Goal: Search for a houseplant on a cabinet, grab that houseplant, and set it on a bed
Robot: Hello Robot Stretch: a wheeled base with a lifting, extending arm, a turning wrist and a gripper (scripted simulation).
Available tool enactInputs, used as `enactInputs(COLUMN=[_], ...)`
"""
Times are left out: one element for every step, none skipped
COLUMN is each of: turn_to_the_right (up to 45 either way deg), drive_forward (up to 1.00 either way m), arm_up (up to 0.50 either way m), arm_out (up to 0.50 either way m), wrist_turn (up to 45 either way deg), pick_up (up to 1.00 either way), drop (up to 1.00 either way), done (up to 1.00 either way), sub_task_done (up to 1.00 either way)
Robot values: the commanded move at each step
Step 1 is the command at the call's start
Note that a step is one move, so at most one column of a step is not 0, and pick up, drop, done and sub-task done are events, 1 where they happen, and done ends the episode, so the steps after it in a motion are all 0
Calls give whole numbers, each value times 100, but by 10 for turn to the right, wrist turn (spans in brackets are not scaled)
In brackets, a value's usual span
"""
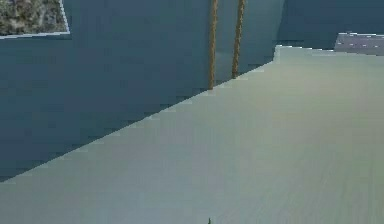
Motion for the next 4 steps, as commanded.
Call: enactInputs(turn_to_the_right=[-450, -30, 0, -120], drive_forward=[0, 0, 30, 0], arm_up=[0, 0, 0, 0], arm_out=[0, 0, 0, 0], wrist_turn=[0, 0, 0, 0], pick_up=[0, 0, 0, 0], drop=[0, 0, 0, 0], done=[0, 0, 0, 0], sub_task_done=[0, 0, 0, 0])
